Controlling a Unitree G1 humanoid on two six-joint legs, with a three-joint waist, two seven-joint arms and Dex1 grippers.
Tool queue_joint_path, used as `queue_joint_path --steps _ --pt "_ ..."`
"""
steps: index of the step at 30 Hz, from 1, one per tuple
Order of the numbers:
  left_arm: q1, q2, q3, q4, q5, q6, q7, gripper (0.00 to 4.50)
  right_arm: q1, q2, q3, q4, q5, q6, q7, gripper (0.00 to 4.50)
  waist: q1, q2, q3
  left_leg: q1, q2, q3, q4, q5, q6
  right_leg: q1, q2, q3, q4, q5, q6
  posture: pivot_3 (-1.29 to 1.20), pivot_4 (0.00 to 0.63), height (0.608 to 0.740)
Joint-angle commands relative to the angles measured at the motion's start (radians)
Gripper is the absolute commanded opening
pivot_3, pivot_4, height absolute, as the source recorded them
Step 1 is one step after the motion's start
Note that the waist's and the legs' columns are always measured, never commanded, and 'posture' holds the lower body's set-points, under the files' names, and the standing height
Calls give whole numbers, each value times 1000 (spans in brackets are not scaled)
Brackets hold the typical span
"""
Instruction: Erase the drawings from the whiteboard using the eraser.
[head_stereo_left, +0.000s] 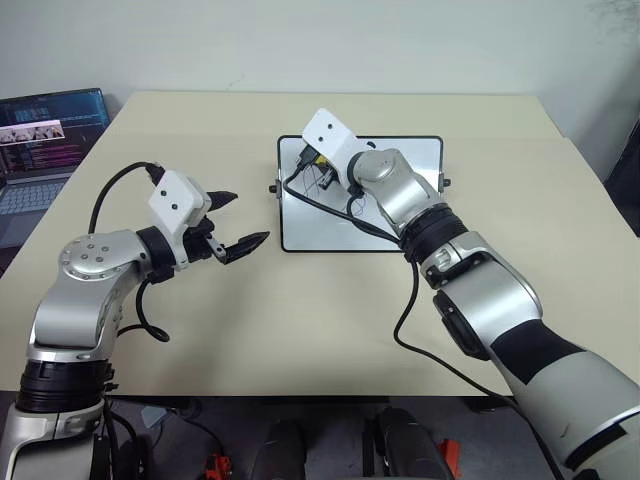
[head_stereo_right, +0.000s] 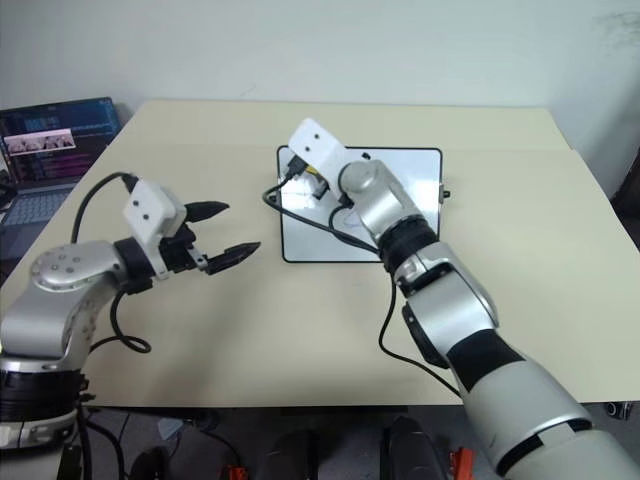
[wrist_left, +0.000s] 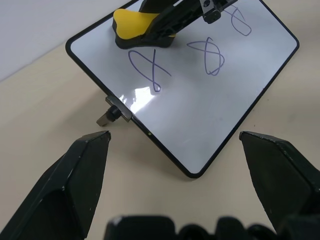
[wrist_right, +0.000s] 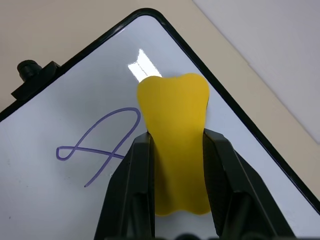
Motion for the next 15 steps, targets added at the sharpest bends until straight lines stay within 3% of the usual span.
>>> queue_joint_path --steps 1,7,11,15 --pt "-5 8 25 -43 -10 -3 7 4500 -1 23 34 24 -32 -1 20 979 -1 0 0 0 0 0 0 0 0 0 0 0 0 0 0 0 150 740" --pt "-16 4 22 -40 -10 -2 8 4500 94 67 80 91 -65 -29 71 978 -9 -3 -3 6 0 1 0 0 0 5 1 1 1 0 0 0 150 740" --pt "-15 5 23 -42 -12 -1 6 4500 136 77 98 82 -72 -27 96 978 -17 -3 -3 23 1 1 -1 0 0 22 1 2 -1 -1 0 0 150 740" --pt "-15 5 21 -40 -11 0 5 4500 155 82 108 70 -74 -20 104 977 -18 -5 -4 25 2 0 0 0 0 24 3 2 0 -2 4 0 150 740"
